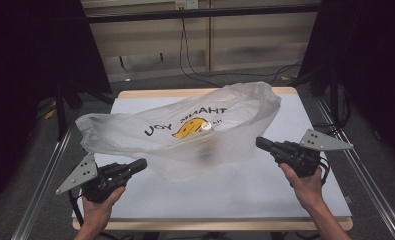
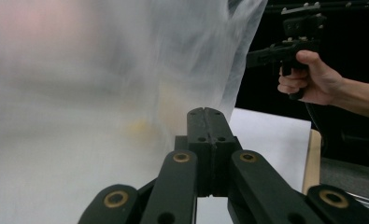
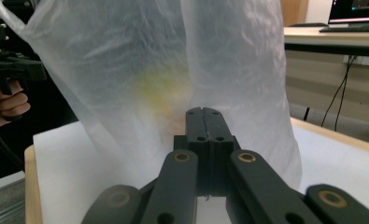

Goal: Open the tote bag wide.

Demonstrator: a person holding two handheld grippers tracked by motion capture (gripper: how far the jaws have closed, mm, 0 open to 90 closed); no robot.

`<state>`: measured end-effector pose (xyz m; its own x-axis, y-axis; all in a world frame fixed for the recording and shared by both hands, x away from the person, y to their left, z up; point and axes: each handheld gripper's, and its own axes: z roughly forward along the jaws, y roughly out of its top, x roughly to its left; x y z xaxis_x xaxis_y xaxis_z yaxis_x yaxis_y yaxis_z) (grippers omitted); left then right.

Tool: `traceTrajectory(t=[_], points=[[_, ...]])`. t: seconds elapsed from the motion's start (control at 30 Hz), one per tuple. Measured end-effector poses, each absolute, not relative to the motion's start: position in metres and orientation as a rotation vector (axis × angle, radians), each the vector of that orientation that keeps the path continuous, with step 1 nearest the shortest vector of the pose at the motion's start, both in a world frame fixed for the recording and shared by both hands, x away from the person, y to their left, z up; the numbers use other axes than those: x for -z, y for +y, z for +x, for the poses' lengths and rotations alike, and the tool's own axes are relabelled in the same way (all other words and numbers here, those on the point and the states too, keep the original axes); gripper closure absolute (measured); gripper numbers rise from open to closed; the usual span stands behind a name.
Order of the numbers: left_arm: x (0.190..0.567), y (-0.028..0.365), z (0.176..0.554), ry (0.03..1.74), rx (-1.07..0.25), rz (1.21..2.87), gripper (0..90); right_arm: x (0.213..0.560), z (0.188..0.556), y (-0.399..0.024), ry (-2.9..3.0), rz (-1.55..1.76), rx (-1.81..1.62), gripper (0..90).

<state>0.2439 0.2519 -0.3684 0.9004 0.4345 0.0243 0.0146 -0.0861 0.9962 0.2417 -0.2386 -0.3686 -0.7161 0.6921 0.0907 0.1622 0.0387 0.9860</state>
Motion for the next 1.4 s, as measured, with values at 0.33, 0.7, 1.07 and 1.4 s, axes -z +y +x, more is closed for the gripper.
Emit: traceTrajectory(t=[0.33, 0.7, 1.07, 1.4], points=[[0.333, 0.229, 0.249, 0.270, -0.362, 1.590, 90.0, 0.335, 0.254, -0.229, 1.884, 0.806, -1.764, 90.0], [0.301, 0.210, 0.273, 0.249, -0.362, 1.532, 90.0, 0.295, 0.270, -0.211, 1.850, 0.736, -1.791, 90.0], [0.277, 0.197, 0.303, 0.281, -0.371, 1.531, 90.0, 0.271, 0.289, -0.188, 1.846, 0.691, -1.800, 90.0], [0.274, 0.197, 0.329, 0.356, -0.354, 1.568, 90.0, 0.261, 0.290, -0.193, 1.831, 0.681, -1.787, 90.0]])
